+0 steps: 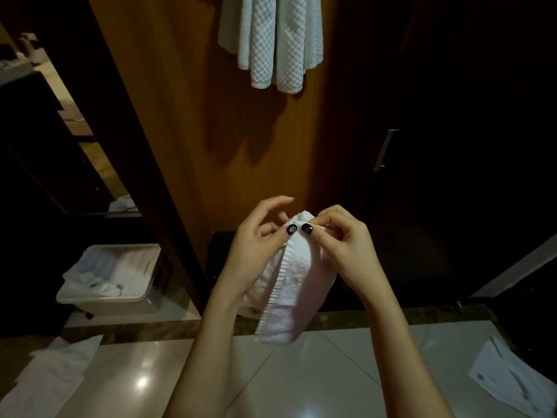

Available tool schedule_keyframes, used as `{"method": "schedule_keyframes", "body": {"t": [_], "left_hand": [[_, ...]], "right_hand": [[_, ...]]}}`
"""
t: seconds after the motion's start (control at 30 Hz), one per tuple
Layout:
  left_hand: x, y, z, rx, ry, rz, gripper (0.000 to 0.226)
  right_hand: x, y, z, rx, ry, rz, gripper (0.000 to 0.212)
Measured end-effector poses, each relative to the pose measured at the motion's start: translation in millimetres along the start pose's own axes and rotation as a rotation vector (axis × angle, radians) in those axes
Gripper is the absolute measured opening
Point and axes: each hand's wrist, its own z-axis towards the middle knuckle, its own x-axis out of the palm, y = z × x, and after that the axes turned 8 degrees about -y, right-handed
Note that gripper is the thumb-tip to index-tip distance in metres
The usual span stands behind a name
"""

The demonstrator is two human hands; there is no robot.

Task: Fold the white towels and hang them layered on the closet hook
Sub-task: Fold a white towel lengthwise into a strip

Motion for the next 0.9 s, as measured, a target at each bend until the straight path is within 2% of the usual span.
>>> {"method": "schedule_keyframes", "body": {"t": [0.13,0.2,0.33,0.43,0.73,0.83,0.9], "left_hand": [[-5.4,-9.8,1.6,0.201,0.057,0.216,0.020],[-7.1,-10.5,0.3,0.166,0.069,0.219,0.013],[-10.2,-6.8,-5.4,0.002,0.065,0.071,0.012],[-10.4,-3.2,-7.4,0.013,0.081,0.112,0.009],[0.3,-4.2,-10.7,-0.047,-0.003,0.080,0.011],[1.2,-4.4,-9.8,-0.033,-0.022,0.113,0.011],[0.9,-4.9,-8.8,-0.005,-0.032,0.143,0.011]], "right_hand": [[1.4,5.2,-5.5,0.000,0.040,0.015,0.008],[1.1,7.3,-6.8,-0.015,0.042,0.033,0.006],[0.1,9.1,-8.7,-0.013,0.011,0.041,0.007],[0.4,7.5,-10.5,0.002,0.001,-0.009,0.003],[-5.4,12.8,-12.8,-0.016,-0.025,-0.117,0.015],[-7.9,15.0,-13.7,-0.016,-0.009,-0.169,0.008],[-12.3,15.5,-12.8,0.005,0.036,-0.256,0.019]]}}
